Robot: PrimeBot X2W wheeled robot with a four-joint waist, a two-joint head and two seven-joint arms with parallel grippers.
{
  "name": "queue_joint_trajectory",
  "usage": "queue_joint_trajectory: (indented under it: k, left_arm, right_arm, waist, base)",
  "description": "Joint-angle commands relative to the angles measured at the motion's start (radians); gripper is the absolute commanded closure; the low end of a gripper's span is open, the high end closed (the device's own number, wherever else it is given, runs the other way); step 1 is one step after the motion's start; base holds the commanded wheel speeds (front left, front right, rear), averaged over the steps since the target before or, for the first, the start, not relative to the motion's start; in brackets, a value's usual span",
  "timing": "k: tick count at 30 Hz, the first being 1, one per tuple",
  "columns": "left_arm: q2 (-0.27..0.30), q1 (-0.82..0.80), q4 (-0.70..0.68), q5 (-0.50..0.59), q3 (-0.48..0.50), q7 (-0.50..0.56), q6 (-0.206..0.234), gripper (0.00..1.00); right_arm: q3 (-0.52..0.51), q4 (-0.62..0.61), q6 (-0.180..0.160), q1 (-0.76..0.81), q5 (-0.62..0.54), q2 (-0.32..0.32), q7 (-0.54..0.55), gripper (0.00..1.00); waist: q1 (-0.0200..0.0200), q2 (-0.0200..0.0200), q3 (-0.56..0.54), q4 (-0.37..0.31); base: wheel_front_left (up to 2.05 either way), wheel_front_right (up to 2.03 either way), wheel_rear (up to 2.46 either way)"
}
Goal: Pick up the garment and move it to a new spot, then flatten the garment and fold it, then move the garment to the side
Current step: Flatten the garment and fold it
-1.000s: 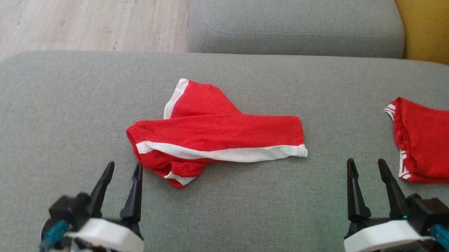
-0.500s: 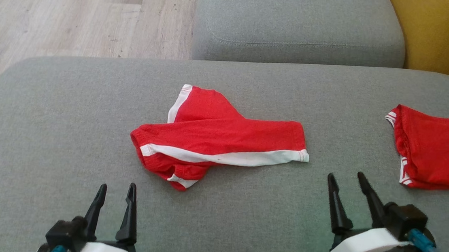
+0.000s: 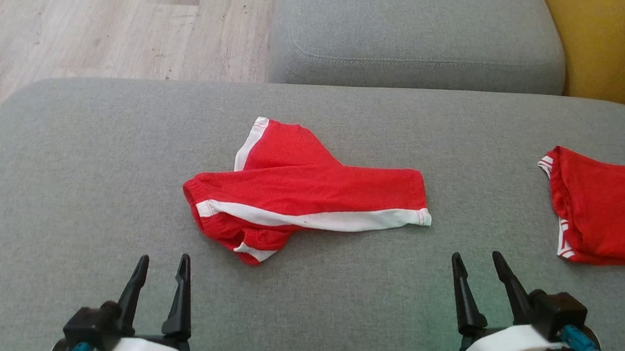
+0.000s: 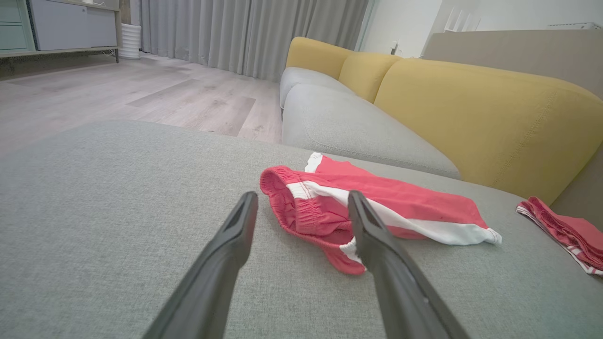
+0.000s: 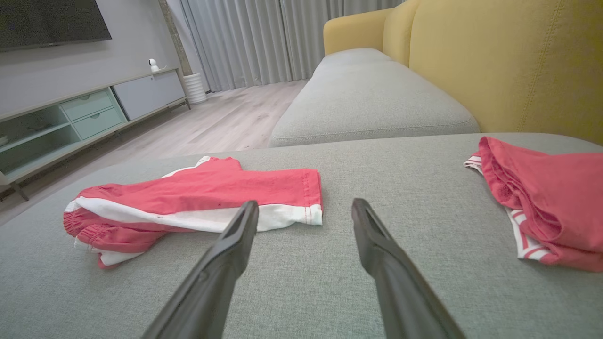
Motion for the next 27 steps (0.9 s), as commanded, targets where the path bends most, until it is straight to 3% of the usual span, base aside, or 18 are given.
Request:
queue_joint_trajectory:
  k: [1,13,27]
  left_arm:
    - [0.017,-0.025,-0.036,-0.003,0.038,-0.003,0.007,0.00]
    - [0.022,-0.060,-0.044,-0.018,0.029,0.025,-0.005,0.00]
    - [0.032,-0.314,0.119,-0.094,0.021,0.246,-0.074,0.00]
  right_arm:
    - [0.024,-0.026,0.003,-0.036,0.003,-0.005,-0.015,0.00]
    - [0.019,-0.024,0.003,-0.041,0.000,-0.005,-0.021,0.00]
    - [0.030,-0.051,0.003,-0.090,-0.020,-0.005,-0.011,0.00]
  waist:
    - [0.0000,0.0000,0.001,0.001]
    - [0.0000,0.0000,0.022,0.005]
    - [0.0000,0.0000,0.143,-0.020]
  base:
    - [0.00,0.00,0.00]
    - [0.00,0.00,0.00]
    - [0.00,0.00,0.00]
